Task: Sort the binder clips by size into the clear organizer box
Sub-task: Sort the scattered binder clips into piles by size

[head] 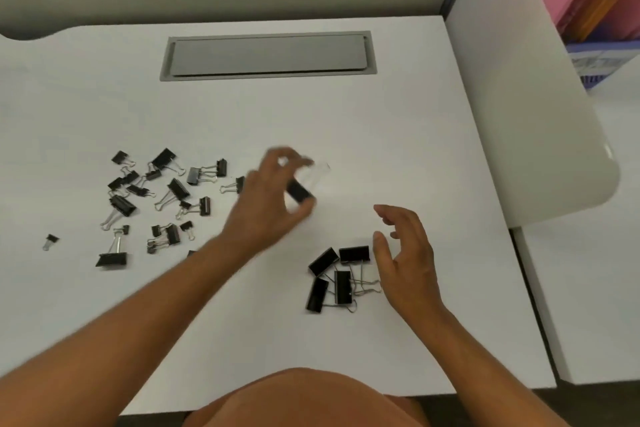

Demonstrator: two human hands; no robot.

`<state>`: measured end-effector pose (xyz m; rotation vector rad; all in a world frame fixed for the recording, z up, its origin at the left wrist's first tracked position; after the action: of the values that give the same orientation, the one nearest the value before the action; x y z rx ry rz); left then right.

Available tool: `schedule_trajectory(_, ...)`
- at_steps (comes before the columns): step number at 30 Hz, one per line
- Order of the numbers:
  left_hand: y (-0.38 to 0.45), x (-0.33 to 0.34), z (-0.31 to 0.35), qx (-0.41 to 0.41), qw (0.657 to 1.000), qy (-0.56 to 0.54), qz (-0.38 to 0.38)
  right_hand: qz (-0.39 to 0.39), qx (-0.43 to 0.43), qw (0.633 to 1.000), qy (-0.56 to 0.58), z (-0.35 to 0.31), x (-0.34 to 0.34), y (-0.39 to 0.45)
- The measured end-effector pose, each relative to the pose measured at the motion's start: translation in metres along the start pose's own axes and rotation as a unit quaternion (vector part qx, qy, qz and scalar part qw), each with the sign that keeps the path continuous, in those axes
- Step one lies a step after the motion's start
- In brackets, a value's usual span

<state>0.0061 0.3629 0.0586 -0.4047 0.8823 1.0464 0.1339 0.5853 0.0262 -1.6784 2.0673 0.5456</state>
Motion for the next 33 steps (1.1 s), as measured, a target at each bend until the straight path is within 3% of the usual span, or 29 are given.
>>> schedule_trajectory(4, -0.074, 0.034, 0.042, 0.089, 0.989, 0.004, -0.12, -0.007, 0.027, 0.999, -0.021, 0.019, -0.009, -0.022)
schedule_trajectory(12, -0.073, 0.074, 0.064, 0.191, 0.964, 0.063, -0.175, -0.004, 0.057, 0.998, 0.006, 0.029, 0.006, -0.069)
schedule_trajectory(16, -0.076, 0.073, 0.055, 0.144, 0.98, 0.049, -0.128, -0.01, 0.047, 0.999, -0.013, 0.031, 0.017, -0.078)
schedule_trajectory(19, -0.105, 0.067, 0.038, 0.009, 0.998, -0.026, -0.05, -0.04, -0.002, 0.996, -0.083, 0.026, 0.022, -0.078)
schedule_trajectory(21, -0.125, 0.07, 0.028, -0.055, 0.995, -0.055, -0.062, -0.073, -0.04, 0.987, -0.14, 0.023, 0.029, -0.073)
schedule_trajectory(27, -0.127, 0.102, 0.029, -0.04, 0.993, -0.04, -0.102, -0.138, -0.055, 0.961, -0.233, 0.02, 0.05, -0.057)
schedule_trajectory(33, -0.106, 0.129, 0.06, 0.002, 0.992, -0.052, -0.116, -0.102, -0.02, 0.968, -0.227, 0.036, 0.038, -0.062)
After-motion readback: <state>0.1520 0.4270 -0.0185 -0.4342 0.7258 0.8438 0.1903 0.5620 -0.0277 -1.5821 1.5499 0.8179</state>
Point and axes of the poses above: each hand's wrist, its own y-axis towards the middle knuckle, its own x-axis out of the palm, z = x × y, the point moved 2 cm from there along y, towards the middle knuckle, and after that the axes turned 3 degrees about -z, right-handed, at the moved point
